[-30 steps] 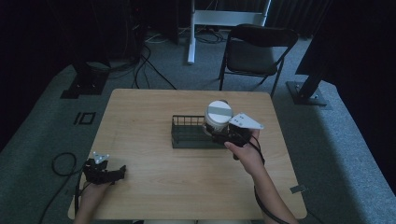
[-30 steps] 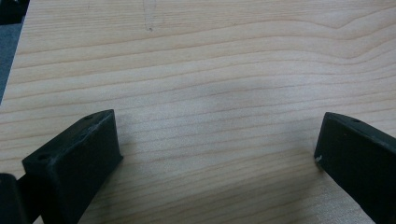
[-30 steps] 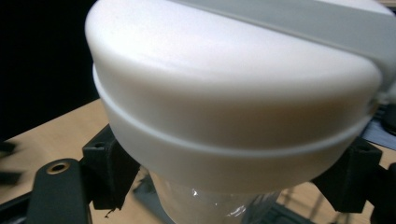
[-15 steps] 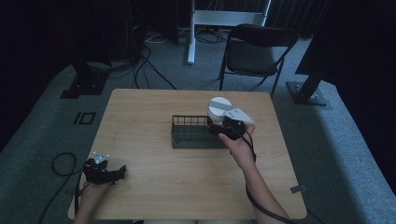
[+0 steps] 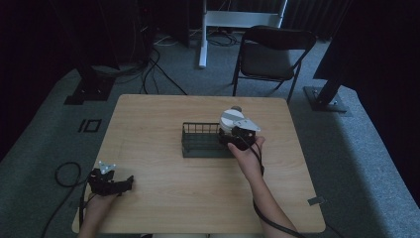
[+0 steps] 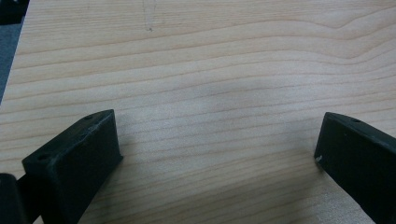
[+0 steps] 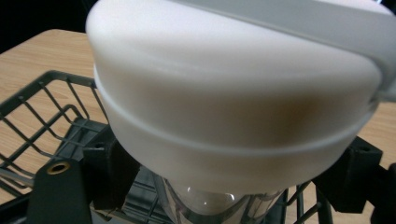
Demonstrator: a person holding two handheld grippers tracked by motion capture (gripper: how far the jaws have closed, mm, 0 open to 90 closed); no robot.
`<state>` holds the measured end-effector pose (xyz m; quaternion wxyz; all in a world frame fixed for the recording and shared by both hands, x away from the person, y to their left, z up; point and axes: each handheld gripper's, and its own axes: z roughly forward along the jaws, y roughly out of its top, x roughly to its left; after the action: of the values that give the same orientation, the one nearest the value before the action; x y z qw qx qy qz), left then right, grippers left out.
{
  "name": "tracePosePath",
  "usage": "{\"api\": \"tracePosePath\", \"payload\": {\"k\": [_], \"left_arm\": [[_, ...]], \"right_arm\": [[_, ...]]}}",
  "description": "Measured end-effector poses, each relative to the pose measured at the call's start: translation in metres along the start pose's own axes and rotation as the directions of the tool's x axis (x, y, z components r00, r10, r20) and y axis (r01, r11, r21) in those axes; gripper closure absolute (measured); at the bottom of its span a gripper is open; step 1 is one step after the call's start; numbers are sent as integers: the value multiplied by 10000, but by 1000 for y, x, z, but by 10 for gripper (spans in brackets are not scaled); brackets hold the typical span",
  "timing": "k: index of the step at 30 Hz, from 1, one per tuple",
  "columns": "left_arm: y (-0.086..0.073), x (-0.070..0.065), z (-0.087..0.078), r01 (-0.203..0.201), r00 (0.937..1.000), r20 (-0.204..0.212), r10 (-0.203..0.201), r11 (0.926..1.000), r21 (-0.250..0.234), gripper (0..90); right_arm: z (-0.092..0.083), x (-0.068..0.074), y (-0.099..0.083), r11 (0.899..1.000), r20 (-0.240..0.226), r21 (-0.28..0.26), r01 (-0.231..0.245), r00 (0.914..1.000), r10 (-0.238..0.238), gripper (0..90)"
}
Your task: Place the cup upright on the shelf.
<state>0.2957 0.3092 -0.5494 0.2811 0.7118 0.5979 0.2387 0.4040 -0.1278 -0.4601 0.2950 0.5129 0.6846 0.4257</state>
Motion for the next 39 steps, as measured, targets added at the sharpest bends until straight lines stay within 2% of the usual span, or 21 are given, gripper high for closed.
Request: {"api": "tracePosePath", "payload": {"k": [10,15,20,29,33,34,39], "left_arm": [[0,0,0,2,10000,0,-2,10000,-1,2],[0,0,0,0,10000,0,0,10000,-2,3],[0,0,0,2,10000,-1,-2,10000,-1,3],[0,0,0,1,10000,-1,-1,10000,-1,2],[0,0,0,4,10000,0,-4,10000,-2,2],[0,0,0,0,10000,0,0,10000,-1,2],[0,0,0,1,10000,0,-1,10000,-1,2]], "right_arm": [[7,6,-8,9999,530,114,-26,9986,20,186],[11,10,-12,9996,559,253,130,9983,-144,186],[13,9,-15,9995,708,318,-62,9975,39,186],[13,14,-19,9992,984,136,383,9944,-395,186],[13,15,-22,9995,1087,12,330,9935,-329,184],[14,15,-23,9989,1152,-31,476,9922,-469,182],[15,12,-25,9989,823,-160,447,9957,-433,157]]}}
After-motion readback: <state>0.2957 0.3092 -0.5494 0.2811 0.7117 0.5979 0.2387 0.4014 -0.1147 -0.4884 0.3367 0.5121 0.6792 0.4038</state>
